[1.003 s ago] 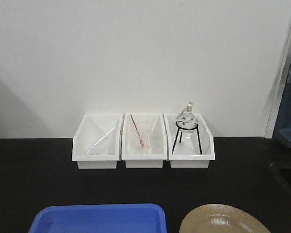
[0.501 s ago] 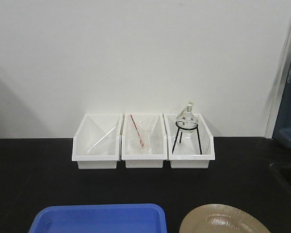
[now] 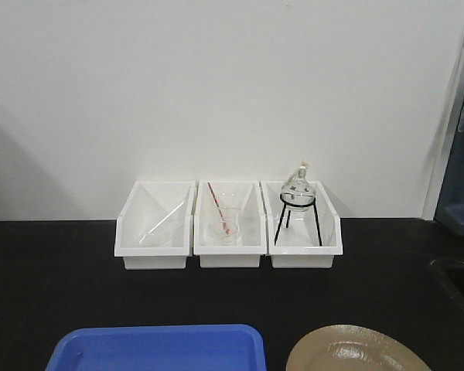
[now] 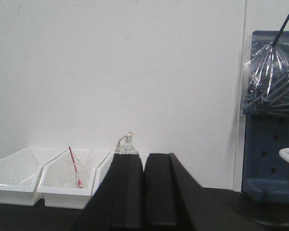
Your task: Place disk in tray to left cabinet
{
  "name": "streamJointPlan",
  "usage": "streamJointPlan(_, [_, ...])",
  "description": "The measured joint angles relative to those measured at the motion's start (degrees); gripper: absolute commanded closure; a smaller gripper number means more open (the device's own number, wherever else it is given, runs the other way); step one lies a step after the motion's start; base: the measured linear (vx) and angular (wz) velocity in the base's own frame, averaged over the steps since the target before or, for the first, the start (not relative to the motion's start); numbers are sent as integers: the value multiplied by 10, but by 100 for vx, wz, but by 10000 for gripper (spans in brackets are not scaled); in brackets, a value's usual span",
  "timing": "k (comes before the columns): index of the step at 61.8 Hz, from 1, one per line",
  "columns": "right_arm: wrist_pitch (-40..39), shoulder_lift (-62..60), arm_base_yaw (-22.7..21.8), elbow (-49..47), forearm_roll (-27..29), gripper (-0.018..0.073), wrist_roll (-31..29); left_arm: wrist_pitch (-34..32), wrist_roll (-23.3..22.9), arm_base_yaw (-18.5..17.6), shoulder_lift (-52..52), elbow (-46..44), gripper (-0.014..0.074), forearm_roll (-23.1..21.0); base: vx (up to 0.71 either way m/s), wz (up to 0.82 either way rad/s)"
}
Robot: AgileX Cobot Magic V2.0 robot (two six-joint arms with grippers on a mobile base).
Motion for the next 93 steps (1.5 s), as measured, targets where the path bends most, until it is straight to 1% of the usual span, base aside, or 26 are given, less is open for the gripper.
streamJointPlan(5, [27,39,0,-39,0,551,0,26,33,0,38,-54,596,0,0,0])
streamJointPlan(11, [48,91,0,-60,0,540,0,31,71,0,82,-77,595,0,0,0])
streamJointPlan(18, [57,161,0,-63,0,513,0,49,81,0,128,-78,591,0,0,0])
streamJointPlan(26, [50,234,0,-63,0,449,0,77,83,0,165,-78,559,0,0,0])
streamJointPlan(30, [36,266,0,-63,0,400,0,91,84,0,184,-78,524,0,0,0])
streamJointPlan(34, [20,296,0,-63,0,328,0,105,85,0,200,-78,473,0,0,0])
streamJointPlan(38, [5,325,0,-63,0,249,0,114,85,0,218,-78,398,0,0,0])
streamJointPlan(43, [-16,360,0,-63,0,123,0,115,85,0,243,-78,289,0,0,0])
streamJointPlan(46, [-26,376,0,-63,0,60,0,115,85,0,256,-78,243,0,0,0])
streamJointPlan(52, [-40,406,0,-63,0,-8,0,114,84,0,280,-78,185,0,0,0])
streamJointPlan(61, [-40,435,0,-63,16,-13,13,120,75,0,318,-78,153,-4,0,0])
streamJointPlan(64, [-32,438,0,-63,23,-9,19,131,74,0,336,-79,152,-5,0,0])
streamJointPlan(68, [-27,438,0,-63,34,-3,25,164,72,0,373,-93,152,-6,0,0])
streamJointPlan(75, [-15,438,0,-63,55,-1,26,220,66,0,466,-140,152,-20,0,0])
streamJointPlan(85, [1,438,0,-63,61,-1,27,258,61,0,608,-222,152,-55,0,0])
streamJointPlan(89, [6,438,0,-63,61,-1,27,273,68,0,670,-256,152,-72,0,0])
streamJointPlan(93, [8,438,0,-63,61,-1,28,289,87,0,728,-293,152,-82,0,0])
